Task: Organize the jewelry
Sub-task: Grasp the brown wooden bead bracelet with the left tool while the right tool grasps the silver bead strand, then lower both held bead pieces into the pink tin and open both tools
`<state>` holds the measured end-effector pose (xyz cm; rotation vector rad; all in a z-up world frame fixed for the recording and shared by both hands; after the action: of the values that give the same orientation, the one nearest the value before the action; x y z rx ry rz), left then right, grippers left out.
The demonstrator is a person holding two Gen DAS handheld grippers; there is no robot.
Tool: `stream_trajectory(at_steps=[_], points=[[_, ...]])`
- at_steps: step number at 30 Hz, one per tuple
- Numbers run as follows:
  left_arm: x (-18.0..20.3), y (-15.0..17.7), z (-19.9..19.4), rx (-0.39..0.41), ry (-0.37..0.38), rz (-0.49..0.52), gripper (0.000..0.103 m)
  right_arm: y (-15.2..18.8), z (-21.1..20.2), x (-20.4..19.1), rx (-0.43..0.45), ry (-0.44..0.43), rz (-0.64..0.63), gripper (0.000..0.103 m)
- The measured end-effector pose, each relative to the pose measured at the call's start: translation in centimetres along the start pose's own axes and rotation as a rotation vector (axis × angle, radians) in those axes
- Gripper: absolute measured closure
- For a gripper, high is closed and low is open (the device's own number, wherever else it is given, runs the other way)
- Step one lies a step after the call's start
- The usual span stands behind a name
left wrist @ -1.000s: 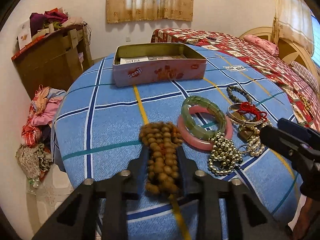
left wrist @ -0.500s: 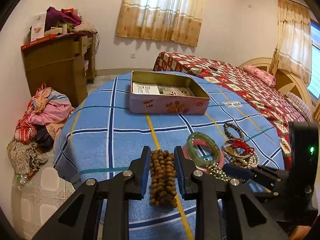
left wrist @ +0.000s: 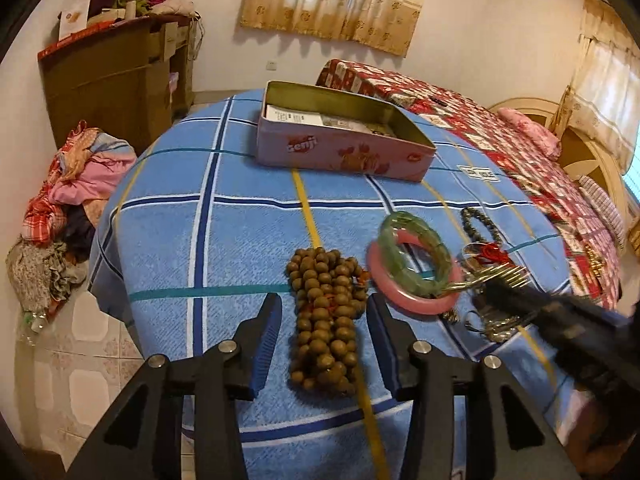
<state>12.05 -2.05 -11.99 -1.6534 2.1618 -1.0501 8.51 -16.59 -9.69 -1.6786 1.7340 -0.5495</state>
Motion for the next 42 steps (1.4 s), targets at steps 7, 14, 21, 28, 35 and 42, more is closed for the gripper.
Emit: stream_trajectory(at_steps=[7, 14, 21, 28, 35, 42], points=[[0.8, 0.3, 0.3, 0.012, -0.031, 0.091, 0.074, -1.8, -2.9, 1.9, 0.115, -0.044, 0.092, 0.085], [-0.2, 0.0, -0.1, 0.037, 0.035, 0.03, 0.078, -2.2, -3.4, 3.4, 0.169, -0.119, 0.158, 0.085], [-0.3, -1.8, -2.8, 0.154, 0.127, 0.008, 0.078, -3.2, -4.0, 4.1, 0.206, -0.104, 0.158, 0.085], [0.3, -5.3, -2.6, 0.217, 0.121, 0.03, 0.078, -5.9, -4.0, 4.9, 0.264, -0.098, 0.147, 0.085], [1.2, -9.4, 0.1, 0.25, 0.094, 0.019, 0.078, -10.5, -0.5, 5.7, 0.289, -0.123, 0.16, 0.085], [0.4, -13.3, 4.6, 0.245, 0.076, 0.009, 0.078, -14.2, 5.0, 5.9, 0.27, -0.198, 0.187, 0.085]])
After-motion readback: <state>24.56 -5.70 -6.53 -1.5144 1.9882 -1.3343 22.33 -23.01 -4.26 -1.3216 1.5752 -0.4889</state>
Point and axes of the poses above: each gripper's, at about its wrist camera, not at the fingertips, and z roughly the way its jaws point, x to its right, y to its underside, the point moved 1 cm from there along z, roughly the way its jaws point, and after that the axes turned 4 degrees about -z, right-handed, at the moved point
